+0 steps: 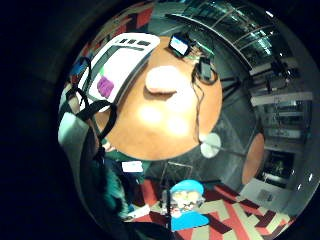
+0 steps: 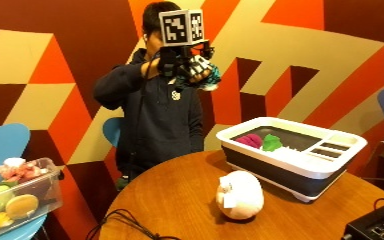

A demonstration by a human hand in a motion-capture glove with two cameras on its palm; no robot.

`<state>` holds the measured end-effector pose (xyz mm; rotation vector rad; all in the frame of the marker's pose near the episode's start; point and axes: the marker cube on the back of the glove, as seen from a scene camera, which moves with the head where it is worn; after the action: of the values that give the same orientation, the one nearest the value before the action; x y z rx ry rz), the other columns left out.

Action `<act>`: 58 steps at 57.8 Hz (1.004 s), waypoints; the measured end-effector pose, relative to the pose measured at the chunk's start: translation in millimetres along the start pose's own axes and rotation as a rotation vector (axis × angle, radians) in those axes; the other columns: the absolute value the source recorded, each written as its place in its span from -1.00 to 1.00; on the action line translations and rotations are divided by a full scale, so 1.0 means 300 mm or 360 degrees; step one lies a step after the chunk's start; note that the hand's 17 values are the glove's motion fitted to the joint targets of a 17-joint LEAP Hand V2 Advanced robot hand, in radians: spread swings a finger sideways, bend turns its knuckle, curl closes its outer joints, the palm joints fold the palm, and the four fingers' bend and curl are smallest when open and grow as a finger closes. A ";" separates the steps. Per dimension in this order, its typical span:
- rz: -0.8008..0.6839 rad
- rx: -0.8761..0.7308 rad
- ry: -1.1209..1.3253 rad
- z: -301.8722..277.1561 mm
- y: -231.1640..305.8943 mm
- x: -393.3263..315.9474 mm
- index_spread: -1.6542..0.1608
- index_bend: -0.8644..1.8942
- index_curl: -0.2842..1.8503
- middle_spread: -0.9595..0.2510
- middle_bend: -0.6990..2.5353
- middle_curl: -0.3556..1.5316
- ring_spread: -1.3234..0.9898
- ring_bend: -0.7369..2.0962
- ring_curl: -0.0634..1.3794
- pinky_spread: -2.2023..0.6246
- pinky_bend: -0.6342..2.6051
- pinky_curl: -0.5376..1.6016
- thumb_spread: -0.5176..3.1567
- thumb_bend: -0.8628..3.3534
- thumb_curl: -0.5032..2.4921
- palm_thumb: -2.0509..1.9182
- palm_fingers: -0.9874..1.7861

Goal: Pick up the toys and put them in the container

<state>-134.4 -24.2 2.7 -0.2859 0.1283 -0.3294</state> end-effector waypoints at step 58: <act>0.0450 -0.0025 -0.0253 0.402 -0.509 0.261 0.50 -0.26 -0.14 0.46 -0.44 -0.01 0.06 -0.27 -0.46 0.56 -0.21 -0.13 0.00 -0.54 -0.19 0.15 -0.36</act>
<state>-86.4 -158.2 156.8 -0.3040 0.0140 -0.0245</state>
